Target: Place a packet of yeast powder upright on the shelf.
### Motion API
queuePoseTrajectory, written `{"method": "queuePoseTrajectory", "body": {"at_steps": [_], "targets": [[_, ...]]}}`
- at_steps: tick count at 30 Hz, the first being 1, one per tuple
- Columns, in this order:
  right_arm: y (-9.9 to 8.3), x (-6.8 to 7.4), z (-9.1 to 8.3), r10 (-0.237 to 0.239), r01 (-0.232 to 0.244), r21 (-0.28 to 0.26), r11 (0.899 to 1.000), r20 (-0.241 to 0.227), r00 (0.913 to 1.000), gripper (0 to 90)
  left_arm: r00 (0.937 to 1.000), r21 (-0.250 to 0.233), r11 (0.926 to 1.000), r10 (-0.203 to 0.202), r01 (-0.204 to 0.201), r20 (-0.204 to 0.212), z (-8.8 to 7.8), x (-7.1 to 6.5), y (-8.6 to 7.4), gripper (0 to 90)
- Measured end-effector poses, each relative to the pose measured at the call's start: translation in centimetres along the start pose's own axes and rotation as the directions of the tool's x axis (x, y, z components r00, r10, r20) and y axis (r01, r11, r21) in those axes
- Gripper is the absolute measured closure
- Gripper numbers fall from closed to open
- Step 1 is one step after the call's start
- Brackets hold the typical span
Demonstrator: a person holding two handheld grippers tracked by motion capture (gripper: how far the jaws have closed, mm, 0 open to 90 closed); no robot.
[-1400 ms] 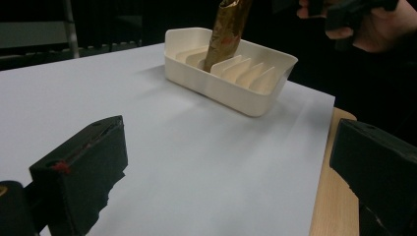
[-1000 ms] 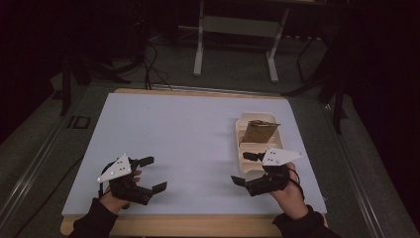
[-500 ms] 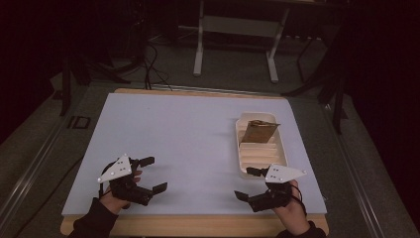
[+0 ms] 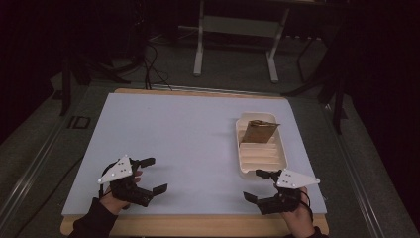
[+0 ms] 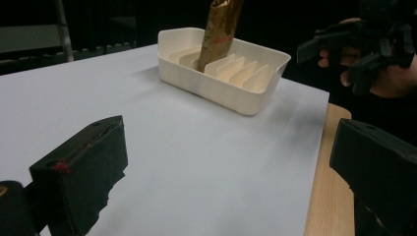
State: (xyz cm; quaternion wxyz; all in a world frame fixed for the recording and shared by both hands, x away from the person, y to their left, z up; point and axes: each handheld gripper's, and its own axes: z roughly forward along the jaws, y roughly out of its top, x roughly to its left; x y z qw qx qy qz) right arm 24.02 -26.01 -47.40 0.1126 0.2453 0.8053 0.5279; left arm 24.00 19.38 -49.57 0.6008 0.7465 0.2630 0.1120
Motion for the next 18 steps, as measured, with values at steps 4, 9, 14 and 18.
{"method": "queuePoseTrajectory", "body": {"at_steps": [4,9,14,18], "targets": [[-0.08,-0.41,-0.28,0.004,-0.004,-0.019,1.000,0.014,0.9999,13.5,1.0000,0.005,1.0000,-0.004,0.004,0.002,0.07,0.03,-0.16,1.7],[-0.19,-0.64,-0.19,-0.012,0.012,-0.027,1.000,0.011,0.9999,13.6,1.0000,0.008,1.0000,0.000,0.000,0.001,0.11,-0.01,-0.18,1.7],[-0.08,-0.64,-0.22,-0.042,0.043,-0.034,0.999,0.018,0.9990,13.9,1.0000,0.007,1.0000,0.000,0.000,0.000,0.06,0.02,-0.22,1.7],[-0.05,-0.65,-0.16,-0.049,0.049,-0.021,0.999,0.025,0.9985,13.9,1.0000,0.004,1.0000,0.002,-0.002,-0.002,-0.02,-0.01,-0.19,1.7]]}}
